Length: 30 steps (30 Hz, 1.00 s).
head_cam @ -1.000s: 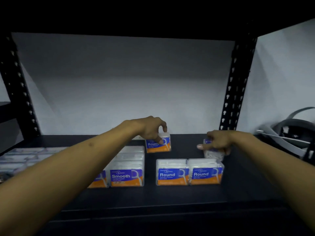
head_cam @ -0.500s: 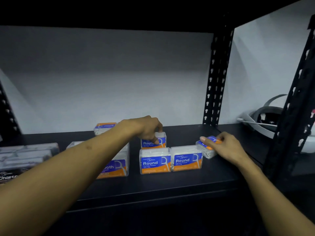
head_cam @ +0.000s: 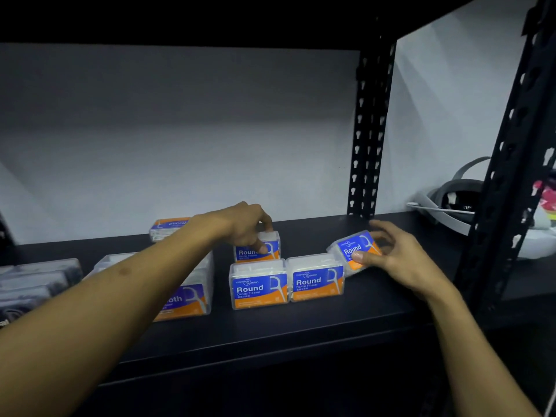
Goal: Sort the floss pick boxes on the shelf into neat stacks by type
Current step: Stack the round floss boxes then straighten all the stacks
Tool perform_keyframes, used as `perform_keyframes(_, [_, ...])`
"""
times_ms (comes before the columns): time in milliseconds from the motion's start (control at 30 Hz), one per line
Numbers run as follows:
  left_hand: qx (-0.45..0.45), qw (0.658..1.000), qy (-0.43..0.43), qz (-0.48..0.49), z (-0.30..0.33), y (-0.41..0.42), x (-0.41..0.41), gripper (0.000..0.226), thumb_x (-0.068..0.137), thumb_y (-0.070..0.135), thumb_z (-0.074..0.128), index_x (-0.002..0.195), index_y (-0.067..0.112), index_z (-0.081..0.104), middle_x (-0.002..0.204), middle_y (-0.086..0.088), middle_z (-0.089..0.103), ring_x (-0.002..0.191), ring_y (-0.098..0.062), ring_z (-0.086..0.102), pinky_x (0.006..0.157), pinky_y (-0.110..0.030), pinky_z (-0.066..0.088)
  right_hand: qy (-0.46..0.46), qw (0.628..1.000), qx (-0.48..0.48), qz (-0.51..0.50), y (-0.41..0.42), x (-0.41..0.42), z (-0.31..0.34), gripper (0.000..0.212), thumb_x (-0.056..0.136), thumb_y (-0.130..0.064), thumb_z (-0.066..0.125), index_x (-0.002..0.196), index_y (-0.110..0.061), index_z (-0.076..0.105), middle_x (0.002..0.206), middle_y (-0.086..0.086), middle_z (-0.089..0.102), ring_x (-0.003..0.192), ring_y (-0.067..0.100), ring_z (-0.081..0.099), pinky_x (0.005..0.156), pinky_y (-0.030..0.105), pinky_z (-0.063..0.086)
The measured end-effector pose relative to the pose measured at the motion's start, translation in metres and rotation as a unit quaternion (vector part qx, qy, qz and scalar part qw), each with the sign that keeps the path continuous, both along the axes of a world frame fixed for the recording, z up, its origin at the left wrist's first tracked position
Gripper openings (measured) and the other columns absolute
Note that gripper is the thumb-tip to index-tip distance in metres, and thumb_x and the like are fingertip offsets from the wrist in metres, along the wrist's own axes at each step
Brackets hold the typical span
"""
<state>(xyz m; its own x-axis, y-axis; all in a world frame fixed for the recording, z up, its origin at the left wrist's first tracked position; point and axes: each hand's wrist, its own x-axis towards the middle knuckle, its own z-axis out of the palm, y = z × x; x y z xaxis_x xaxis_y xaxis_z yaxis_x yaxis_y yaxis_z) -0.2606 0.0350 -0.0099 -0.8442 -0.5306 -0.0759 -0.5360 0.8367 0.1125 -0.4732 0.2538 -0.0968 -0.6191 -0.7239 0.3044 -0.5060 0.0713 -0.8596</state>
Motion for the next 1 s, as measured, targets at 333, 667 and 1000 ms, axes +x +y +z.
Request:
perform_keyframes(333, [0.078,0.996,0.027,-0.032,0.008,0.000,0.024,0.040,0.100,0.038,0.052,0.137,0.024,0.061,0.132,0.003,0.065,0.116,-0.016,0.062,0.099,-0.038,0.052,0.095,0.995,-0.024,-0.003,-0.016,0.020,-0.003,0.043,0.079,-0.012,0.082,0.116,-0.025,0.066,0.118,0.005,0.047,0.097,0.010,0.063,0.094,0.018,0.048])
perform_keyframes(667, [0.063,0.997,-0.002,-0.050,0.008,0.010,0.040,0.040,0.101,0.036,0.051,0.138,0.023,0.059,0.135,0.005,0.063,0.122,-0.015,0.058,0.102,-0.039,0.050,0.037,0.995,-0.066,0.058,-0.015,0.025,-0.006,0.024,0.087,-0.007,0.073,0.103,-0.025,0.066,0.106,0.002,0.071,0.095,0.018,0.072,0.085,0.043,0.060])
perform_keyframes(1000, [0.102,0.995,-0.017,-0.015,0.012,0.031,0.050,0.055,0.101,0.054,0.035,0.135,0.019,0.060,0.129,0.001,0.066,0.115,-0.017,0.062,0.106,-0.042,0.047,-0.045,0.991,-0.082,0.096,-0.016,0.044,-0.001,0.023,0.096,-0.037,0.059,0.108,-0.021,0.070,0.102,0.001,0.074,0.082,0.003,0.069,0.071,0.023,0.053])
